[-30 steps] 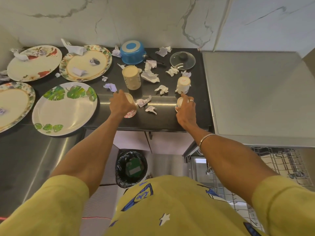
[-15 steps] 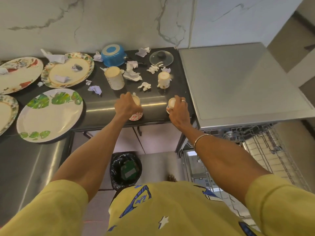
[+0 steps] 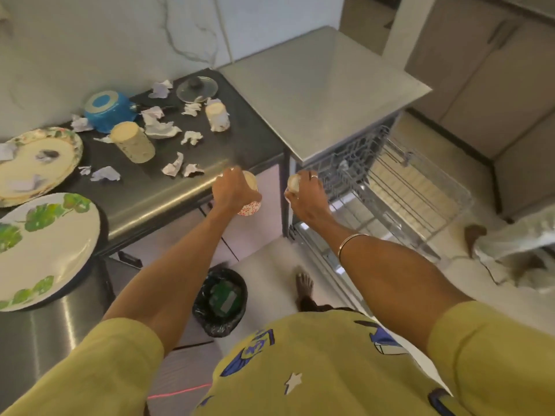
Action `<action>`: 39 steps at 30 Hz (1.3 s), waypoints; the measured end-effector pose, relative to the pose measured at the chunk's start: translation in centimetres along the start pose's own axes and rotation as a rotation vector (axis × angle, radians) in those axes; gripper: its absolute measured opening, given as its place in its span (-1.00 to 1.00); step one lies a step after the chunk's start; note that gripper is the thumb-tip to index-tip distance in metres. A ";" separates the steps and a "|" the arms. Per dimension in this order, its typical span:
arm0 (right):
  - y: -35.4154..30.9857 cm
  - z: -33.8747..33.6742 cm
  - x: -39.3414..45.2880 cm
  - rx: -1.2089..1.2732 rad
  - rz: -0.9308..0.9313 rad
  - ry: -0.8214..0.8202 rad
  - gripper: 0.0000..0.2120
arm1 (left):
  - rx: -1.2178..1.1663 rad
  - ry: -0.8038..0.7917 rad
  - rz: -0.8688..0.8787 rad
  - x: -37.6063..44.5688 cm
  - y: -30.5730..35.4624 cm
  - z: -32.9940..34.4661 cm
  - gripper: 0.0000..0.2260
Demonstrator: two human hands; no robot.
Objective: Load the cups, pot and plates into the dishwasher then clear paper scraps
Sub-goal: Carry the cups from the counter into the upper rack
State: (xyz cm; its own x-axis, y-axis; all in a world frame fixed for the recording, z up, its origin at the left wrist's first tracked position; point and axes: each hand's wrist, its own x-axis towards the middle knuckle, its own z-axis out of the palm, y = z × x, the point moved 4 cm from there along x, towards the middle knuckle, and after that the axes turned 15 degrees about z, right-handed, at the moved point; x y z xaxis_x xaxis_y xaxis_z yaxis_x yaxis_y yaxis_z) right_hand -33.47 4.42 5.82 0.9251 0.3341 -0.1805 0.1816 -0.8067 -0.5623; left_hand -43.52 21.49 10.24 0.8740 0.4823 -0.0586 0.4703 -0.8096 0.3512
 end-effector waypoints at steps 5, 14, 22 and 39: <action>7.1 -1.9 -5.7 -0.030 0.125 0.067 -0.45 | -0.012 -0.153 0.127 -3.4 4.8 4.4 -0.28; 16.7 -6.9 -11.3 0.048 0.310 0.166 -0.49 | 0.001 -0.299 0.274 -8.0 15.5 10.6 -0.23; 26.6 -12.5 -13.9 0.043 0.374 0.182 -0.47 | -0.037 -0.313 0.340 -11.3 25.7 16.1 -0.23; 41.2 -21.9 -12.9 0.050 0.365 0.173 -0.50 | -0.086 -0.321 0.249 -11.6 38.1 24.1 -0.21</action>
State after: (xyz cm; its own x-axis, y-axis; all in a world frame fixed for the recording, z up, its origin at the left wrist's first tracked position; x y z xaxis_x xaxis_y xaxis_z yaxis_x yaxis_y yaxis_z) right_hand -30.60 -43.78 2.67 0.9690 -0.0603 -0.2394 -0.1816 -0.8310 -0.5258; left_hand -32.85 -23.01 1.76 0.9597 0.1356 -0.2462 0.2401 -0.8509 0.4672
